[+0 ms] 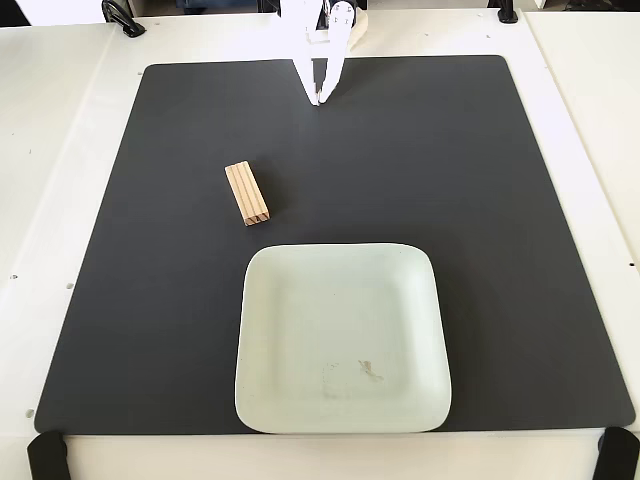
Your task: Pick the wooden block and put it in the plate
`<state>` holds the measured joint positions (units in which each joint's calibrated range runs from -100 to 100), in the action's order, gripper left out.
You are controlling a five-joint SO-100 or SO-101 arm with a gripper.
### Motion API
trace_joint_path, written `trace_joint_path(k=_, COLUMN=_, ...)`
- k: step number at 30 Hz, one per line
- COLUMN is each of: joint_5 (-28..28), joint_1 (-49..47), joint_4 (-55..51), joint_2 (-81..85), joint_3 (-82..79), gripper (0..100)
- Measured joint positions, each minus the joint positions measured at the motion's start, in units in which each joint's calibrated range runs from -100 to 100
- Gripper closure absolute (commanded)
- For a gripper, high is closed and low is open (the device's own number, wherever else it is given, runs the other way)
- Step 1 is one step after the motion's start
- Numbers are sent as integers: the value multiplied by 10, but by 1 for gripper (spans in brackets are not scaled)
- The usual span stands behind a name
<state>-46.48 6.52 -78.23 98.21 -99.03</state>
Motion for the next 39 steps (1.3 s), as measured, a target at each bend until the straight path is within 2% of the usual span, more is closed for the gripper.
trace_joint_path(k=39, joint_5=0, joint_1=-7, joint_4=-1, joint_2=-6, joint_3=0, gripper=99)
